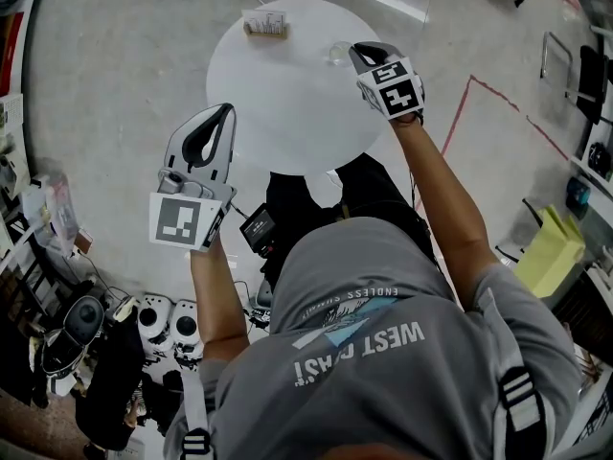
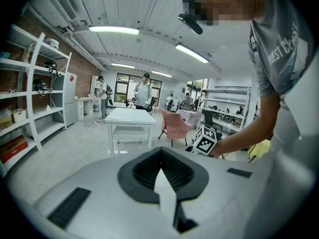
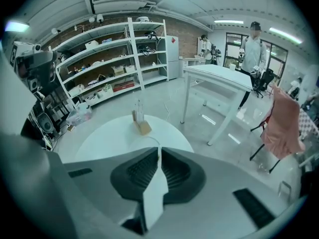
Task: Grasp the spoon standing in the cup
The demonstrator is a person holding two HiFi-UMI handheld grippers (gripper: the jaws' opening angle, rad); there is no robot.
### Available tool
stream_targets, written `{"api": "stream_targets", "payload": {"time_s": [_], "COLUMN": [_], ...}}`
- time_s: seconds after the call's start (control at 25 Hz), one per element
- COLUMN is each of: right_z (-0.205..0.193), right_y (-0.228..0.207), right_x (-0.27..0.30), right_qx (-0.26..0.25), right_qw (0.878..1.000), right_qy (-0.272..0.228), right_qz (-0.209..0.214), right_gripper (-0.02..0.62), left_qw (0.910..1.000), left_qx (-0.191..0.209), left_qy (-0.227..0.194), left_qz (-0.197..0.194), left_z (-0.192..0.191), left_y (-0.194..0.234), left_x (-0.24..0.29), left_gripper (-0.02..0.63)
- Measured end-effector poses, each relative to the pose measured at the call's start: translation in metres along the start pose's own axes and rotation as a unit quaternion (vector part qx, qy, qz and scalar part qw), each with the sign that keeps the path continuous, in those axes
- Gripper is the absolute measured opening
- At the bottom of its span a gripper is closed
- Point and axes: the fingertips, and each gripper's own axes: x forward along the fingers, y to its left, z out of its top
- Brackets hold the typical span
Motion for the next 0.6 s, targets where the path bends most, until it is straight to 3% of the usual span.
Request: {"api": "stream_targets", "payload": {"time_s": [0.6], "right_z": [0.008], "right_y": [-0.001], "right_x": [-0.011], "right_qx": [-0.017], "right_qw": [1.0], "right_qy": [-0.011], "right_qz": [-0.007], "right_gripper": [0.006], "left_qw": [1.0], "left_qx": [0.005], "left_qy": [-0.001], "left_qz": [-0.002], "left_z": [0.001], "left_y": [0.0], "left_x": [-0.001], "left_gripper": [0.003]}}
